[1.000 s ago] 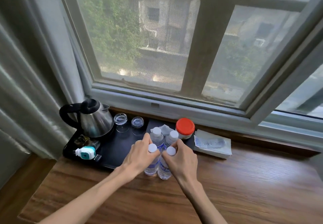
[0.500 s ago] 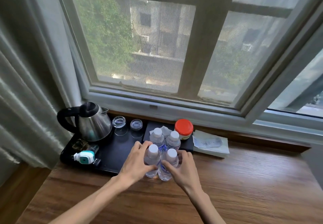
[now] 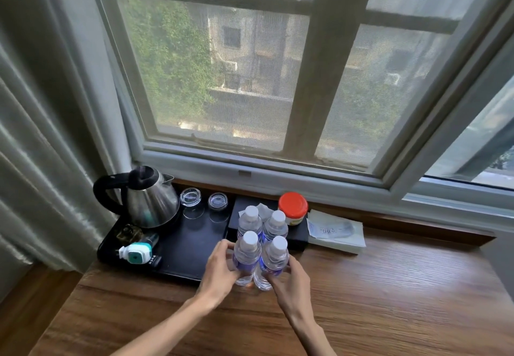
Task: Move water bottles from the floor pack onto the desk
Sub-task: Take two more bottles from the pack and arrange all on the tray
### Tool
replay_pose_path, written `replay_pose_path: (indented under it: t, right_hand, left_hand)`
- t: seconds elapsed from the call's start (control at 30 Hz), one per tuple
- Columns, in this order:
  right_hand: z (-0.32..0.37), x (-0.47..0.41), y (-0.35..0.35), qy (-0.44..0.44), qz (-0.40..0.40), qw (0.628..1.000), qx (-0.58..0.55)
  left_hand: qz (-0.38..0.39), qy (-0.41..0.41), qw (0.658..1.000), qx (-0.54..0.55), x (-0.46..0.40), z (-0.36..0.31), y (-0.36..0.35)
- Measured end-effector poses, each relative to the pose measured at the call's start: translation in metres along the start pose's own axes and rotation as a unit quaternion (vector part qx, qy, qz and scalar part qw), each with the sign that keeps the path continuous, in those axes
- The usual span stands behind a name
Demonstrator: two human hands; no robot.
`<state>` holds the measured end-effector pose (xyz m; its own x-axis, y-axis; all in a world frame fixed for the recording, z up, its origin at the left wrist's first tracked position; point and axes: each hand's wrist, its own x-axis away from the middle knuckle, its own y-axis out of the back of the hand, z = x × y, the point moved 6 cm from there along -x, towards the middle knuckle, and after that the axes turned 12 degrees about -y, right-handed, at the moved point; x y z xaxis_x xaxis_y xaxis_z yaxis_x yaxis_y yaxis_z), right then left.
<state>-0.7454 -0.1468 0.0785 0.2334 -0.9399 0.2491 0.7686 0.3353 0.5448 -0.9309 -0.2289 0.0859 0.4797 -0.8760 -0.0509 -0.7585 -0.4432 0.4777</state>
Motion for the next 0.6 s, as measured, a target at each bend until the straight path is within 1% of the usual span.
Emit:
replay_pose_path:
  t: [0.17,0.3,0.37,0.5,0.6]
  right_hand:
    - [-0.008,-0.004,-0.009,-0.025,0.031,0.999,-0.001]
    - [-0.019,-0.004,-0.024,-0.038,0.047,0.998,-0.004]
    - [-0.025,-0.005,-0.029,-0.043,0.048,0.998,-0.024]
    - [-0.024,-0.002,-0.028,-0.049,0.031,0.997,-0.057]
    - [-0.024,0.005,-0.031,-0.047,0.018,0.995,-0.081]
  left_hand:
    - [0.011,0.012,0.999,0.037,-0.003,0.011,-0.002]
    - [0.065,0.035,0.996,0.052,-0.008,0.029,-0.013]
    - [0.072,0.028,0.995,0.055,-0.008,0.035,-0.017]
    - [0.059,0.006,0.995,0.079,-0.005,0.033,-0.019]
    - [0.025,0.006,0.996,0.084,0.006,0.029,-0.011]
